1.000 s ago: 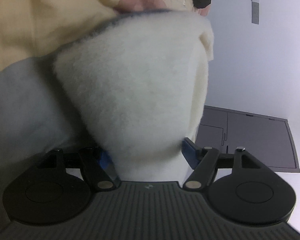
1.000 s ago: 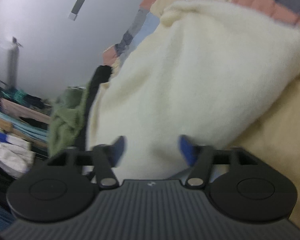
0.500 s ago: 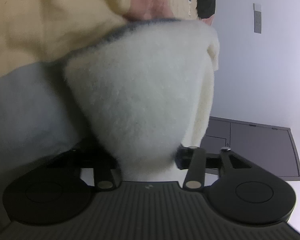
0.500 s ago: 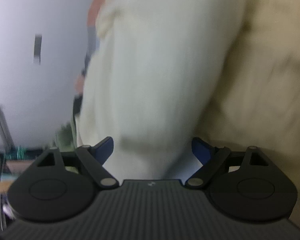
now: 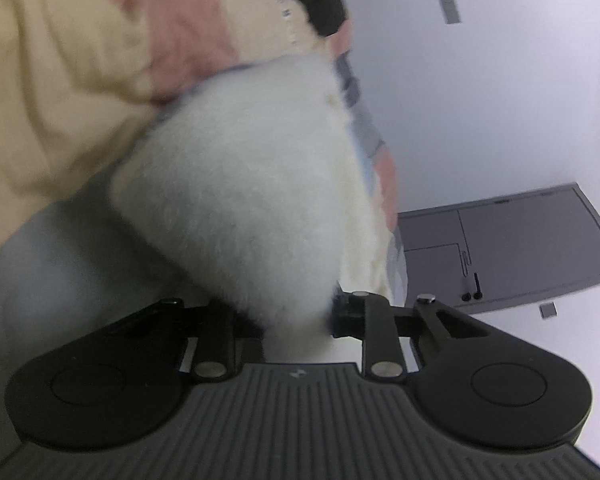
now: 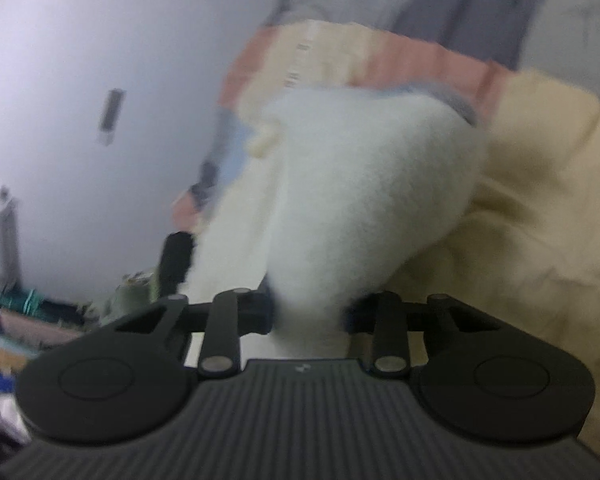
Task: Fold large clothes
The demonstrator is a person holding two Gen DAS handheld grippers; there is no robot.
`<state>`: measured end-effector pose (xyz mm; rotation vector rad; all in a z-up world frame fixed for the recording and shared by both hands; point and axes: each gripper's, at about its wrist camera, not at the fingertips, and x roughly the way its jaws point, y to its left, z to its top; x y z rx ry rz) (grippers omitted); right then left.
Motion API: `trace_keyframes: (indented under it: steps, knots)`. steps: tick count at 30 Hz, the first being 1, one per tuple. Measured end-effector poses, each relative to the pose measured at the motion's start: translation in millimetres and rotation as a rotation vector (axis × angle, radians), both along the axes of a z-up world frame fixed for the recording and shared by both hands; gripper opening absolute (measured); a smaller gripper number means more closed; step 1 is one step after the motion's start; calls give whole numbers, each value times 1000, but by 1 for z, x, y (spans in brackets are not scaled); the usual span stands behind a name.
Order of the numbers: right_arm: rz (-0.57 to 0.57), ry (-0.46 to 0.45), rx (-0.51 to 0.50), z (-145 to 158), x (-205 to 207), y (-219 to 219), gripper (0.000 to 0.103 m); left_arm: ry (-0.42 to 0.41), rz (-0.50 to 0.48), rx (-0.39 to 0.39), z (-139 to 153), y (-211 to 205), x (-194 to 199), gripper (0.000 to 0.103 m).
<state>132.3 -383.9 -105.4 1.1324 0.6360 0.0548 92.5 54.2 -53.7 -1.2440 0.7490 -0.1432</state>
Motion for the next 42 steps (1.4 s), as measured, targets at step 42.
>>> trace_keyframes:
  steps: [42]
  knots:
    - [176,-242,-218,104,21,14,59,-299,-152,187,94,17,16,63]
